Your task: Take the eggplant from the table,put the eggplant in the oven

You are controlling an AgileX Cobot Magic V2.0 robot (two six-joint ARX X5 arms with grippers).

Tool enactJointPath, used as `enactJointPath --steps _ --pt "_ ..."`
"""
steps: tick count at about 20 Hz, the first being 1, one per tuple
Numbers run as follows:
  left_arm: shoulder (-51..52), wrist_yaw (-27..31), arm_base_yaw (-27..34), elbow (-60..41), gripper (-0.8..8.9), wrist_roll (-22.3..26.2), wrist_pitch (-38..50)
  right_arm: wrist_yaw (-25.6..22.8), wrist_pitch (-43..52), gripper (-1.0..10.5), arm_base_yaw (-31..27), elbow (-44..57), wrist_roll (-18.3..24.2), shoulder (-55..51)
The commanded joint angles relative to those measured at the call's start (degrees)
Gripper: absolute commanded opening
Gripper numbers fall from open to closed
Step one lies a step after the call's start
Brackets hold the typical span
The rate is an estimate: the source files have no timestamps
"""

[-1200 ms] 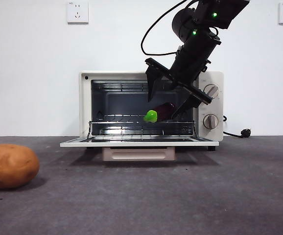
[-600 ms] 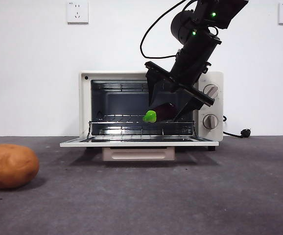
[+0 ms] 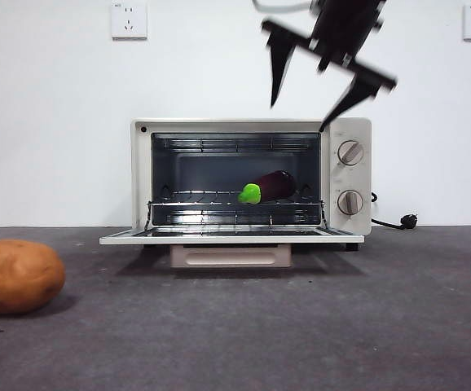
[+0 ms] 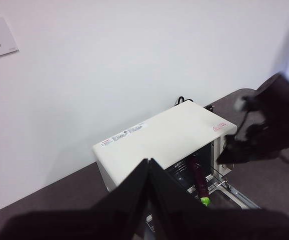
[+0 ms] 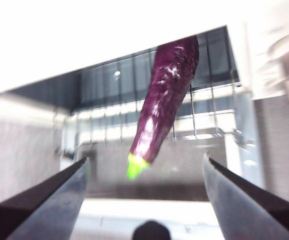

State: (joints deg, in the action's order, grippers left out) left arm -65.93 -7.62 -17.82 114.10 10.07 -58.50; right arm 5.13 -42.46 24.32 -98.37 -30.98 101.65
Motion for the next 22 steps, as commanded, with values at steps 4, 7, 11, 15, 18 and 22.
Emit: enactJointPath --steps 4,7,11,15,18,22 --pt "-0.5 0.15 -0.24 0.0 -0.06 0.66 0.28 -0.04 -2.1 3.8 0.13 -0.17 11.32 -13.31" --pt "-0.63 0.15 -0.24 0.0 -0.06 0.66 0.28 -0.09 -2.19 3.8 0.13 -0.17 14.4 -18.69" --pt "-0.61 0.15 -0.24 0.0 -0.06 0.63 0.57 -0.31 -2.36 3.8 0.13 -0.17 16.96 -25.49" --pt "-0.61 0.17 -0.24 0.0 -0.06 0.63 0.83 -0.31 -3.21 3.8 0.13 -0.17 19.41 -31.63" --pt "-0.61 0.17 -0.24 0.0 -0.06 0.63 0.81 -0.26 -4.28 3.8 0.13 -0.17 20.37 -35.91" --pt "-0.61 0.17 -0.22 0.0 -0.06 0.63 0.79 -0.57 -5.53 3.8 0.13 -0.17 21.79 -41.0"
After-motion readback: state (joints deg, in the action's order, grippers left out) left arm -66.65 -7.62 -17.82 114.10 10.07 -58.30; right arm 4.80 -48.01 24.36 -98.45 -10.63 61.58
